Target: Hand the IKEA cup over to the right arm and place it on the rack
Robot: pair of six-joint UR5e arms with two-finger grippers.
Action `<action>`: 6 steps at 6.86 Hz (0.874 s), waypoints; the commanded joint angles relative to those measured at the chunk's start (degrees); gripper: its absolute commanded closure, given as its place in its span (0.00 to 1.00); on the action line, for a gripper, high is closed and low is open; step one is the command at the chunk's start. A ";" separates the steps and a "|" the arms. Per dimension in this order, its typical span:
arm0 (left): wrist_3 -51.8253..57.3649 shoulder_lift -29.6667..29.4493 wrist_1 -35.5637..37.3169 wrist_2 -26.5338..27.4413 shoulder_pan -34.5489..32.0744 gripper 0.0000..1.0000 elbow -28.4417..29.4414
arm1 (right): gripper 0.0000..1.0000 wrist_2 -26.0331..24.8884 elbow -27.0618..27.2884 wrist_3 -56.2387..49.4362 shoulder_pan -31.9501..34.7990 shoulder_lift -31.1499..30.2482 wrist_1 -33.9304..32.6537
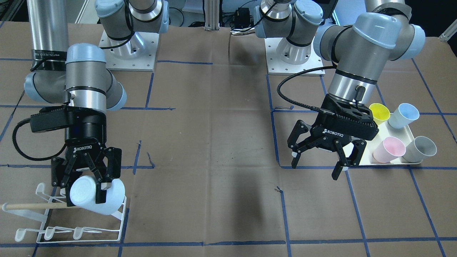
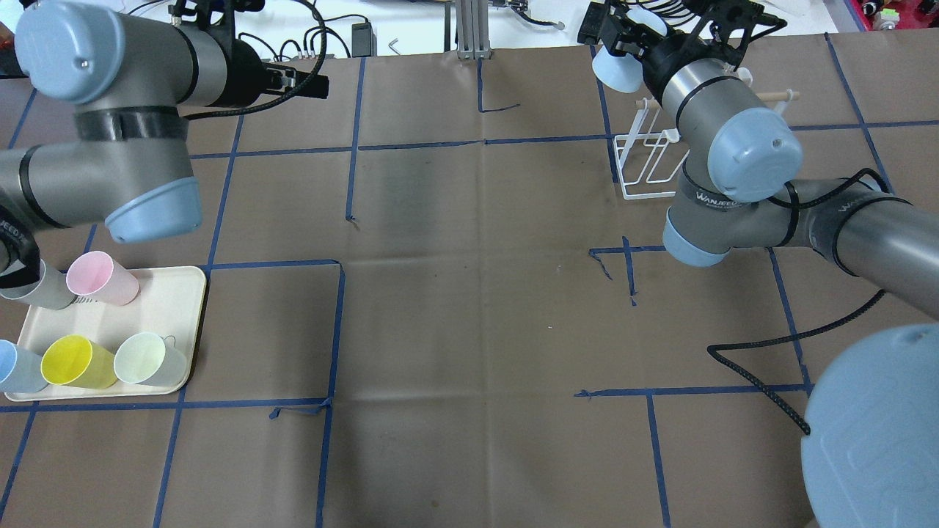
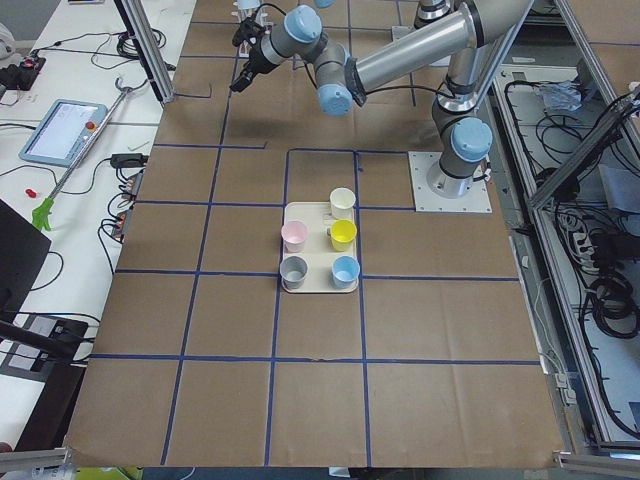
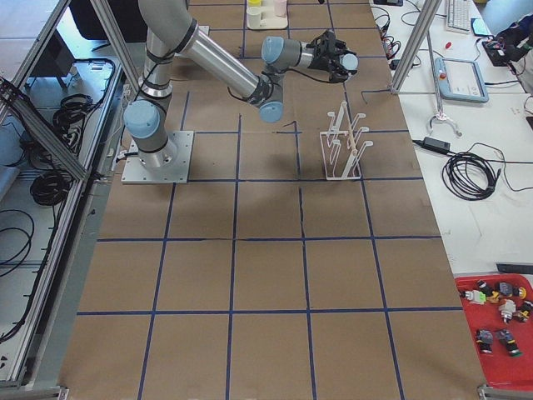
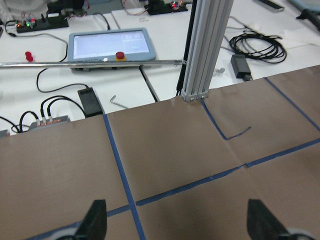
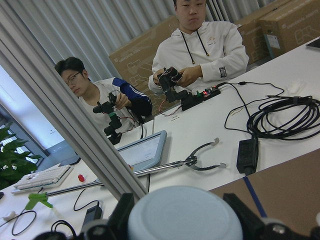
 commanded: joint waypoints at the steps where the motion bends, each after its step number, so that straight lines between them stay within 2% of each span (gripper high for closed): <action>1: -6.76 2.95 -25.02 8.89 -3.70 0.01 7.98 | 0.91 -0.21 -5.04 -9.06 -1.98 5.57 -0.47; 2: -8.60 6.72 -36.71 10.58 -3.79 0.01 8.87 | 0.91 -0.12 -6.62 -9.24 -3.38 7.78 -0.47; 3: -8.54 9.45 -43.53 13.03 -3.53 0.01 9.06 | 0.91 -0.12 -6.90 -10.64 -4.53 8.15 -0.47; 4: -8.19 10.87 -46.99 14.19 -3.10 0.01 8.97 | 0.91 -0.12 -6.73 -11.69 -4.97 8.68 -0.39; 6: -7.84 12.11 -47.20 14.29 -2.92 0.01 7.13 | 0.91 0.05 -6.03 -11.88 -5.07 10.35 -0.73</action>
